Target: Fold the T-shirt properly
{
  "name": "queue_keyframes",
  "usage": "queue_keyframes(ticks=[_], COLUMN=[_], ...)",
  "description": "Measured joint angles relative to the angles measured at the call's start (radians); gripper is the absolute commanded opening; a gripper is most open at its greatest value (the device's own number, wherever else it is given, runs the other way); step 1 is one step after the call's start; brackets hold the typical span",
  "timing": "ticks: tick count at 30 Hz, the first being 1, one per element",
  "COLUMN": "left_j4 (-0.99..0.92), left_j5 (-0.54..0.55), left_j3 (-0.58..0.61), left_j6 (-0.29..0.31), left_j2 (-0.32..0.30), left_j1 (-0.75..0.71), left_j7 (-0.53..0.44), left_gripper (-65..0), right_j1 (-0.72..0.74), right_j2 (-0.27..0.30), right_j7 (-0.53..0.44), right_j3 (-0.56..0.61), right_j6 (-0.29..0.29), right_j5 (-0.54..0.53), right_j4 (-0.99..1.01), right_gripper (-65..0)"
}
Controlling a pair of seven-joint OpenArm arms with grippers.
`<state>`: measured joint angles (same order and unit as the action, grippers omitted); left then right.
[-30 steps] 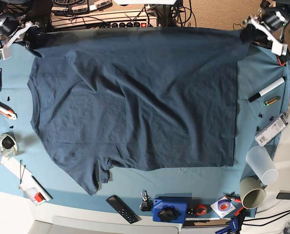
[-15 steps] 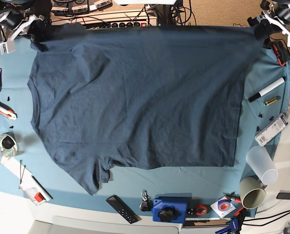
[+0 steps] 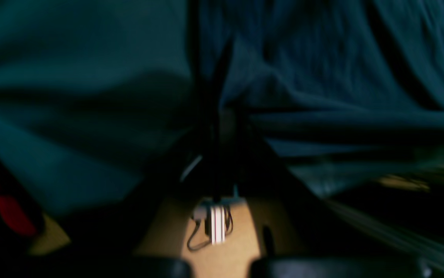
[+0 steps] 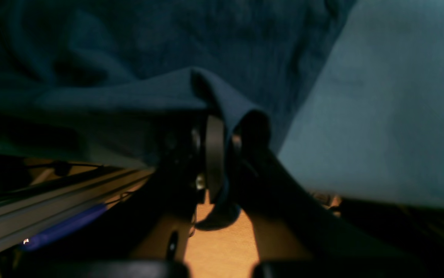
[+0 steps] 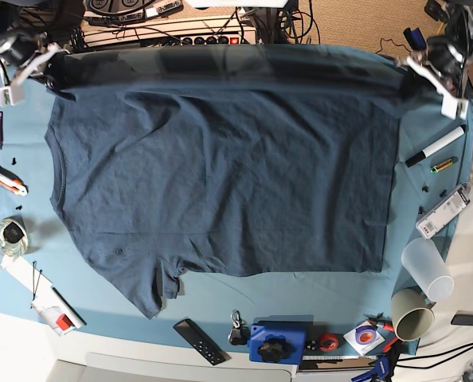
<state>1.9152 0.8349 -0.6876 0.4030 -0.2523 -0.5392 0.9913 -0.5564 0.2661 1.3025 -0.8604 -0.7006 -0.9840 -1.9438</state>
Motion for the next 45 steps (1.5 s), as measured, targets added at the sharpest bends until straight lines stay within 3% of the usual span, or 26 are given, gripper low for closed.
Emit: queue_keyframes(ticks=[4,8,14,19,25,32,38,45], left_j4=[0.000,0.000,0.000,-0.039,-0.048,-0.092,-0.207,-0.339], left_j5=[-0.073,-0.077,-0.071,-0.205,-0.307,-0.306,-0.298,-0.299], left_j3=[0.000,0.000,0.032,0.167,0.216,0.216,0.216,0.264], left_j6=[-0.007,-0.010,-0.010,-0.012,-0.082,-0.077,-0.053,-0.056], left_j2=[-0.019,-0.058,-0.083,-0.082,-0.083,-0.082,-0.081,-0.081], left_j1=[0.042,0.041,0.081,0.155,0.254,0.297,0.374,0.473], left_j7=[-0.004,-0.063,-0.103,-0.122,-0.163,-0.203,-0.208,-0.207], left_gripper=[-65.0,-65.0,-65.0,-65.0,-65.0,-65.0,-65.0,-65.0], right_j1=[0.023,0.080,0.183,0.224,0.307,0.415,0.505,0.634], right_j2=[0.000,-0.001,0.000,0.012,0.014,0.052,0.068,0.069], right_j7=[-0.082,-0.150,-0.208,-0.212,-0.246,-0.253,-0.335,-0.336], right_j3=[0.116,0.202,0.217,0.216,0.216,0.245,0.372,0.389], right_j6=[0.000,0.021,0.060,0.063,0.058,0.054,0.057,0.064], right_j5=[0.130,0.252,0.353,0.358,0.371,0.367,0.488,0.490], right_j4=[0.000,0.001,0.002,0.042,0.190,0.286,0.395,0.534], right_gripper=[-65.0,-65.0,-65.0,-65.0,-65.0,-65.0,-65.0,-65.0])
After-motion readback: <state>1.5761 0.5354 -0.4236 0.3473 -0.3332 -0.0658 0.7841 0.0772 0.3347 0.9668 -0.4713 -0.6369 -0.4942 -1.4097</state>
